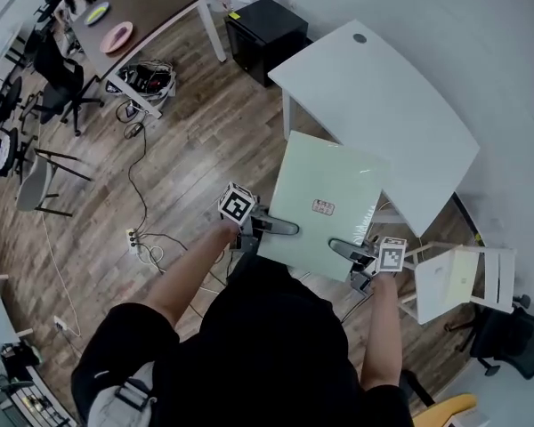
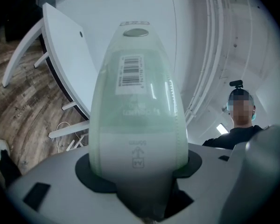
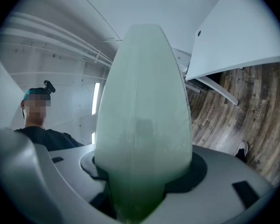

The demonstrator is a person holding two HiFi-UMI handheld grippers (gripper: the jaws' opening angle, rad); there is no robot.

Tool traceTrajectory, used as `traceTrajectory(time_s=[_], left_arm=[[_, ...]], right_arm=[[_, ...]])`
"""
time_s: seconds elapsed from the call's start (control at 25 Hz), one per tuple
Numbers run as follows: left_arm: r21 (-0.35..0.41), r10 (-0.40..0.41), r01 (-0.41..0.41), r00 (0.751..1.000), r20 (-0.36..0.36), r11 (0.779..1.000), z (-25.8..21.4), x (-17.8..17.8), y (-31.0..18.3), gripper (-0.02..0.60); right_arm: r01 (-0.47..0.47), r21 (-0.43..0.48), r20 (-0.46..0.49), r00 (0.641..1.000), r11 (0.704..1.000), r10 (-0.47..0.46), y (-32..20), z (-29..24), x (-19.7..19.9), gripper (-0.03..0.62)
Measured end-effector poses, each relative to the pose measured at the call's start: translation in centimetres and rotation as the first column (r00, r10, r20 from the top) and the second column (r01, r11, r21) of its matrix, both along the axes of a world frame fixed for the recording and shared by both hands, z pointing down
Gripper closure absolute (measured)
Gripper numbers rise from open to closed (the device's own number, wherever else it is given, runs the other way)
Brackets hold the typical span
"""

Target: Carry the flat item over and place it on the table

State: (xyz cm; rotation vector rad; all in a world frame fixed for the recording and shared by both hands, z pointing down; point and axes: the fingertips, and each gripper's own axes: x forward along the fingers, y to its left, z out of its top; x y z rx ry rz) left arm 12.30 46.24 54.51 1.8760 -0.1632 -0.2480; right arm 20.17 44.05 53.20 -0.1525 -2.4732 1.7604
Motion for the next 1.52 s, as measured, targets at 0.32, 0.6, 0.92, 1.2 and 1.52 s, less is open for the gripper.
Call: traceTrajectory(time_s=[0.32,0.6,0.92,1.2,1.52], left_arm=[[0.011,0.058,-0.058,0.998,-0.009,0.998,-1.4,-6.6,-11.3,0.275],[0.045,0.116,-0.117,0.993,0.021,0.992,-1.9,-10.2,-17.7,0.276],[0.062,0.146,-0.149,0.988,0.047,0.987,-1.7,-13.0,-22.4,0.276],[0.025,0.165,-0.166,0.985,0.047,0.986,-0.4,-13.7,-28.6,0.276],[0.041,0.147,-0.151,0.986,0.081,0.988,-0.2,-14.2,-38.5,0.275]], right_arm=[[-0.055,-0.004,-0.019,0.998,0.998,0.055,-11.0,-1.7,-6.4,0.290],[-0.098,0.033,-0.015,0.995,0.995,0.099,-16.8,-1.9,-9.9,0.290],[-0.148,0.046,-0.003,0.989,0.988,0.148,-21.4,-1.4,-12.5,0.290],[-0.164,0.030,-0.001,0.986,0.986,0.164,-27.6,-0.2,-13.3,0.290],[-0.176,0.018,0.029,0.984,0.984,0.176,-36.8,0.7,-13.6,0.295]])
